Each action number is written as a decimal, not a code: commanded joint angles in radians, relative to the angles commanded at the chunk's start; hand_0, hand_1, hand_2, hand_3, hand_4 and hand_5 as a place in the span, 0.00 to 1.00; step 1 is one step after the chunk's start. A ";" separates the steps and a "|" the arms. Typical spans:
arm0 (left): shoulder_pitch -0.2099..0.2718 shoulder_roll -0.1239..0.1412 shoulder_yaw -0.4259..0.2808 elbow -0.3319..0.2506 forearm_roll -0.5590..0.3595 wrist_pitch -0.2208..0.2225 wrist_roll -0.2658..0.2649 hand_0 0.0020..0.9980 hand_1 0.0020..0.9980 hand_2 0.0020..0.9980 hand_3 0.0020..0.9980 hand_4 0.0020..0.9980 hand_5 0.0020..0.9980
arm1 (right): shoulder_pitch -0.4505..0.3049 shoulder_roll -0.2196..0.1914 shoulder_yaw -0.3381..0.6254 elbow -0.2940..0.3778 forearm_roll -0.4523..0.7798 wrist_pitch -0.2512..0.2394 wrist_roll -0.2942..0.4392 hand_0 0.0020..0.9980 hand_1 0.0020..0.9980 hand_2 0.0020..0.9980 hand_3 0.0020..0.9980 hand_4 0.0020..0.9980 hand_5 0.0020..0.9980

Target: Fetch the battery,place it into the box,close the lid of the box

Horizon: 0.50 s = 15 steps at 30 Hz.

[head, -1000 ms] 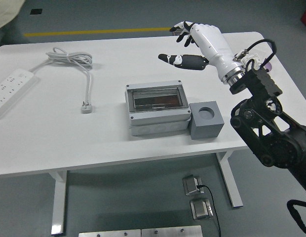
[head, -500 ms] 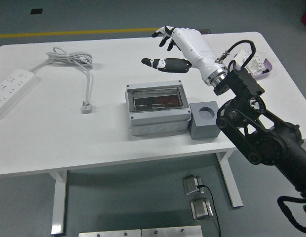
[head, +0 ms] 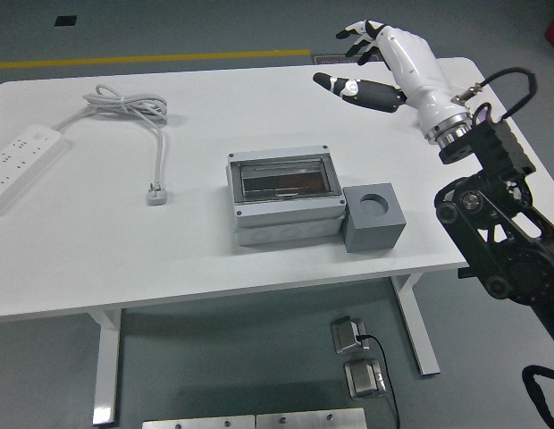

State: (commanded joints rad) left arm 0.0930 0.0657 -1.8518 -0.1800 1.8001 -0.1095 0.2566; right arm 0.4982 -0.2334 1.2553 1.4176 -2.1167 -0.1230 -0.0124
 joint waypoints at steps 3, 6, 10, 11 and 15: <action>-0.003 0.010 -0.017 0.000 0.005 0.000 -0.003 0.65 0.69 0.64 0.60 0.67 0.18 | -0.063 -0.008 0.070 0.061 -0.067 0.014 -0.019 0.63 0.51 0.60 0.68 1.00 0.82; -0.002 0.018 -0.031 0.000 0.006 0.000 -0.004 0.65 0.69 0.64 0.60 0.67 0.18 | -0.133 -0.005 0.143 0.117 -0.089 0.003 -0.011 0.63 0.51 0.60 0.68 1.00 0.82; 0.004 0.022 -0.040 0.000 0.004 0.001 0.002 0.65 0.69 0.64 0.60 0.67 0.18 | -0.230 0.022 0.234 0.102 0.035 -0.059 0.065 0.65 0.52 0.60 0.68 1.00 0.83; 0.005 0.022 -0.040 0.000 0.003 0.001 0.005 0.65 0.69 0.64 0.60 0.67 0.18 | -0.254 0.028 0.255 0.090 0.077 -0.072 0.091 0.65 0.52 0.60 0.68 1.00 0.83; 0.012 0.014 -0.035 0.000 -0.006 0.000 0.016 0.65 0.69 0.64 0.59 0.68 0.18 | -0.331 0.049 0.302 0.051 0.227 -0.094 0.192 0.68 0.56 0.62 0.71 1.00 0.83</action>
State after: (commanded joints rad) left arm 0.1048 0.0795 -1.8868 -0.1800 1.7938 -0.1095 0.2731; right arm 0.1674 -0.1840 1.5574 1.4687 -1.8894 -0.2175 0.1793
